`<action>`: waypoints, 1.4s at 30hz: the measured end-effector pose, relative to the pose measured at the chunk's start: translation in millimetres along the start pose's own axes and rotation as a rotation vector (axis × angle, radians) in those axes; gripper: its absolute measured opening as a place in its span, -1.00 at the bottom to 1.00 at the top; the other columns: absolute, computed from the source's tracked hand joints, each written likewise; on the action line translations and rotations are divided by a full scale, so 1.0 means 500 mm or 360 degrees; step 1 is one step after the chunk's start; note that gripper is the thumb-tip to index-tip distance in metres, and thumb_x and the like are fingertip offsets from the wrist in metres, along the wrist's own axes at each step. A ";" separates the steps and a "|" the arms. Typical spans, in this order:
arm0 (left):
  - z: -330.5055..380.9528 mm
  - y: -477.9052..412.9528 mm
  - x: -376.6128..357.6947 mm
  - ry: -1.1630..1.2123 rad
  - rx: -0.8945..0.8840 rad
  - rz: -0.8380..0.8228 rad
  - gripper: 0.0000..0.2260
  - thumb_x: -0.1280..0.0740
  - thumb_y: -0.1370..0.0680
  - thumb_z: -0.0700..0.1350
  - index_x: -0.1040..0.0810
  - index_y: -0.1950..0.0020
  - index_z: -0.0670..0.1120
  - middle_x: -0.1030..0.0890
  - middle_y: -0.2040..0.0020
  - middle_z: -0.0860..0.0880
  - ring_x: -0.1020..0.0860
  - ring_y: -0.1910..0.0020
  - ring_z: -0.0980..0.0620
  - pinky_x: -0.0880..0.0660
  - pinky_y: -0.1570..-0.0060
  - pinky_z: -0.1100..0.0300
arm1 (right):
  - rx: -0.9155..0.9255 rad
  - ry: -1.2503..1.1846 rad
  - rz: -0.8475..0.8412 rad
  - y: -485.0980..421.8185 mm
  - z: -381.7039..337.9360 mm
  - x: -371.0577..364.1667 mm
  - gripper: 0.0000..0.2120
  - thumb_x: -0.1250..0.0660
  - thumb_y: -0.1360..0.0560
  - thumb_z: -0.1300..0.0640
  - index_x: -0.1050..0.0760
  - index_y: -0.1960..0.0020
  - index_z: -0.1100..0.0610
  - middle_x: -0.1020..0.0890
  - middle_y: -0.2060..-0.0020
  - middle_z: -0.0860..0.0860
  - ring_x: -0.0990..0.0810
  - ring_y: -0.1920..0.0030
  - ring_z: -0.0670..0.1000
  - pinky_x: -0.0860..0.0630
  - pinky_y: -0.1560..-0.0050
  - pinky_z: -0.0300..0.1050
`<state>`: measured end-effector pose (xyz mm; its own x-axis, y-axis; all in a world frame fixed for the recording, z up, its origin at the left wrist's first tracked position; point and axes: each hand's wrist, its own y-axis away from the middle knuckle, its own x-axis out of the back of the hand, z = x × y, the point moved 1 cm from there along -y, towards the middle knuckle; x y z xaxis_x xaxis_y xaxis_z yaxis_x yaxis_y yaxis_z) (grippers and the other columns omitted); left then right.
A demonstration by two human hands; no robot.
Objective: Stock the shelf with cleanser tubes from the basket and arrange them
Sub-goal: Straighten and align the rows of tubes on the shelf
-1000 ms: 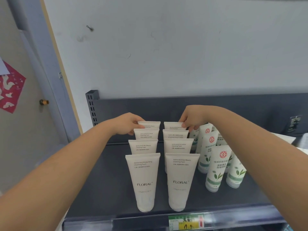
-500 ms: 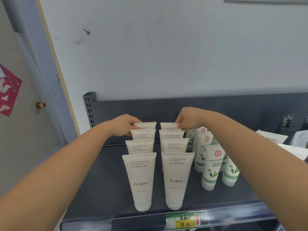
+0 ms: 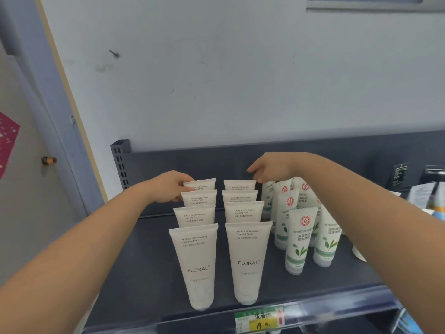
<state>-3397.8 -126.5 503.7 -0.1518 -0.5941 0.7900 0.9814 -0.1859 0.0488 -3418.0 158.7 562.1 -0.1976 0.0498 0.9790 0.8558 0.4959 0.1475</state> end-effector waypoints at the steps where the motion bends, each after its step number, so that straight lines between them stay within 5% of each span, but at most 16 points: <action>1: 0.000 0.001 0.001 -0.0003 0.0011 -0.0003 -0.81 -0.32 -0.59 -0.02 -0.60 -0.19 0.07 -0.65 -0.08 0.12 -0.60 -0.11 0.07 -0.56 -0.16 0.04 | -0.0021 -0.0081 0.0020 0.009 0.008 0.007 -0.53 -0.21 -0.58 0.23 -0.32 -0.48 0.10 -0.48 -0.37 -0.02 -0.45 -0.34 0.03 -0.35 -0.34 -0.09; 4: 0.001 0.007 0.005 -0.0025 0.0021 -0.0029 -0.79 -0.30 -0.60 -0.01 -0.58 -0.23 0.10 -0.64 -0.11 0.16 -0.58 -0.14 0.10 -0.54 -0.18 0.03 | -0.0039 -0.0256 0.0115 0.031 0.037 0.021 -0.51 -0.21 -0.57 0.28 -0.32 -0.48 0.04 -0.56 -0.29 -0.06 -0.49 -0.30 0.00 -0.38 -0.18 -0.15; 15: 0.045 0.030 0.057 0.0146 -0.0077 0.0226 -0.78 -0.13 -0.68 -0.06 -0.50 -0.20 0.17 -0.56 -0.25 0.10 -0.58 -0.15 0.11 -0.49 -0.22 0.07 | -0.0081 -0.0422 0.0291 0.126 0.125 0.021 -0.68 -0.30 -0.58 0.10 -0.49 -0.31 -0.07 -0.63 -0.13 -0.19 -0.56 -0.18 -0.12 -0.40 -0.30 -0.08; 25: 0.170 0.055 0.022 -0.0210 -0.0135 0.0222 -0.74 -0.19 -0.64 0.05 -0.49 -0.32 0.20 -0.48 -0.32 0.19 -0.40 -0.25 0.19 -0.31 -0.16 0.22 | -0.0181 -0.0302 0.0245 0.190 0.147 0.009 -0.67 -0.29 -0.58 0.04 -0.48 -0.33 -0.03 -0.62 -0.15 -0.13 -0.56 -0.19 -0.08 -0.36 -0.30 -0.12; 32: 0.297 0.078 -0.030 -0.0492 -0.0246 0.0129 -0.67 -0.22 -0.61 0.12 -0.42 -0.39 0.23 -0.37 -0.43 0.24 -0.34 -0.41 0.18 -0.23 -0.38 0.20 | -0.0158 -0.0186 0.0200 0.237 0.173 0.007 -0.65 -0.29 -0.57 0.01 -0.46 -0.35 -0.03 -0.58 -0.24 -0.12 -0.54 -0.22 -0.08 -0.36 -0.27 -0.16; 42: 0.447 0.064 -0.201 -0.0722 -0.0267 0.0075 -0.68 -0.36 -0.52 0.13 -0.56 -0.26 0.14 -0.58 -0.18 0.19 -0.54 -0.10 0.21 -0.45 -0.10 0.23 | 0.0068 0.0015 0.0163 0.273 0.251 -0.018 -0.66 -0.27 -0.57 -0.02 -0.48 -0.34 -0.04 -0.59 -0.21 -0.13 -0.56 -0.15 -0.12 -0.38 0.00 -0.32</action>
<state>-3324.9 102.1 562.2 -0.0044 -0.2104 0.9776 0.9478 -0.3126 -0.0630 -3359.2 334.6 555.9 -0.1052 0.0941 0.9900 0.8502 0.5250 0.0404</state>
